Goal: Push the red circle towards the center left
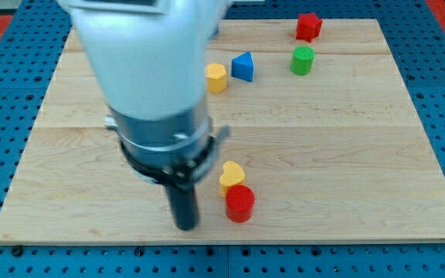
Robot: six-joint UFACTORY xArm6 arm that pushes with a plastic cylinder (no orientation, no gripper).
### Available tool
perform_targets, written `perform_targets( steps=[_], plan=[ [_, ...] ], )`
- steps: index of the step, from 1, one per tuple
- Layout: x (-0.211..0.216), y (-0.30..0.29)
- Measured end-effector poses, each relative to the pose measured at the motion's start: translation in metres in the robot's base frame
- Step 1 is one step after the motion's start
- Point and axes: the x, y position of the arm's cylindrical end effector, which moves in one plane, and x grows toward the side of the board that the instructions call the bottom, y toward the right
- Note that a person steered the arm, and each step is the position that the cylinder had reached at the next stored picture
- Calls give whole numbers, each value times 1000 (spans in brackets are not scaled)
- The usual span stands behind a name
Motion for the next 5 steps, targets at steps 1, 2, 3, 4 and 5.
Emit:
perform_targets(
  steps=[1,2,3,4,5],
  plan=[
    [4,116],
    [-25,74],
    [-26,-30],
    [-64,-33],
    [-74,-20]
  ],
)
